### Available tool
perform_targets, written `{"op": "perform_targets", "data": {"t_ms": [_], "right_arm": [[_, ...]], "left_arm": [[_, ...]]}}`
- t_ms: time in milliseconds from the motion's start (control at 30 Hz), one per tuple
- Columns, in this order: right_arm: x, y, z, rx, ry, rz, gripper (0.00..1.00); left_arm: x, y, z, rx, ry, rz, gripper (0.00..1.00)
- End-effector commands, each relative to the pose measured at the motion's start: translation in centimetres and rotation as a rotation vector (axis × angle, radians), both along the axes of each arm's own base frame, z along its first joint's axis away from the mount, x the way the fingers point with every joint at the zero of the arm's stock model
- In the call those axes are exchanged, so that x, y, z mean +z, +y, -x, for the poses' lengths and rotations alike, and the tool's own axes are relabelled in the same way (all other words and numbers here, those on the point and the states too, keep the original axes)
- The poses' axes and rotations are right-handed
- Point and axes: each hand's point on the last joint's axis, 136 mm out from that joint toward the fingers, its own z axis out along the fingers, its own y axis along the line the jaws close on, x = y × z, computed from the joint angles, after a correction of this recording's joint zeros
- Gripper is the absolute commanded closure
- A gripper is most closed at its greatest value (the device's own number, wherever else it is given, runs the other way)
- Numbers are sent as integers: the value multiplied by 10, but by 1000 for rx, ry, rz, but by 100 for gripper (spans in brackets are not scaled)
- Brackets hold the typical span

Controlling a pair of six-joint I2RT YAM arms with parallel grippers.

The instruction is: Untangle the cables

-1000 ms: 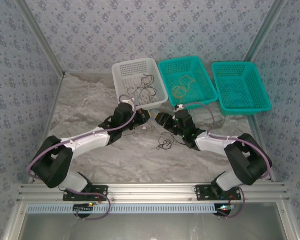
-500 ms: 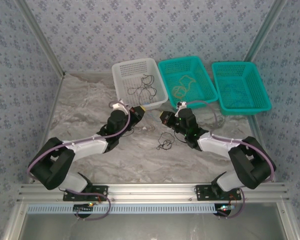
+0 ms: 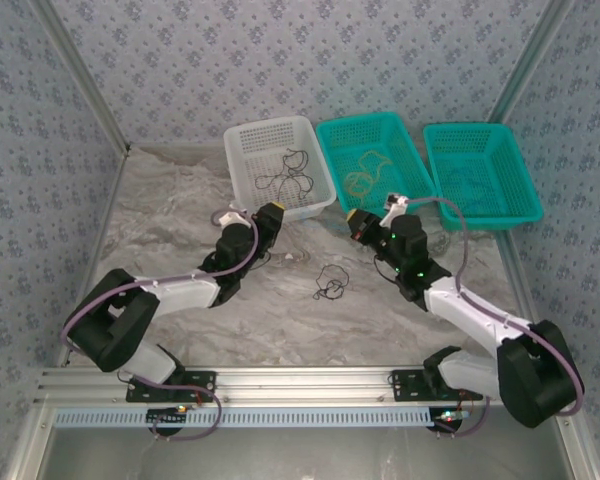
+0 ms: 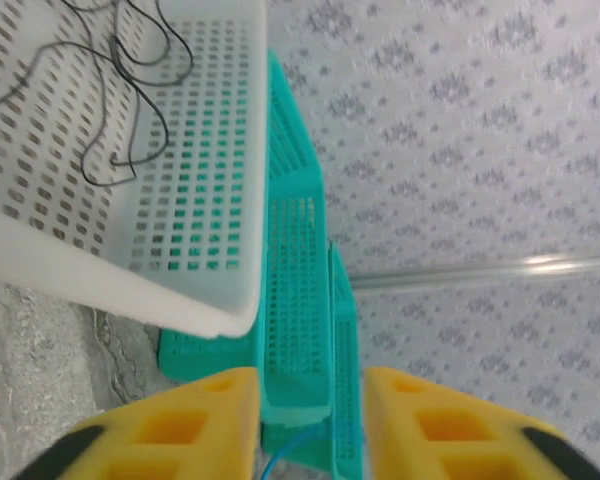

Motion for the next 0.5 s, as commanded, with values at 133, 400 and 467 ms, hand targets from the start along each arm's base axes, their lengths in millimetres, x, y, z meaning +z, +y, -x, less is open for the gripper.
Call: {"op": "perform_targets", "data": {"t_ms": [133,400,467], "right_arm": [[7,-44,-3,-108,-17,71,100],[31,-86,-9,-194,-54,117,100],[41,-102,-14,-232,-56,138,100]], "left_arm": [[-11,12,-10,84,55,-13,22],[-23,22,-8,116,90,-74,3],[-27,25,-8,126,101,-81,1]]}}
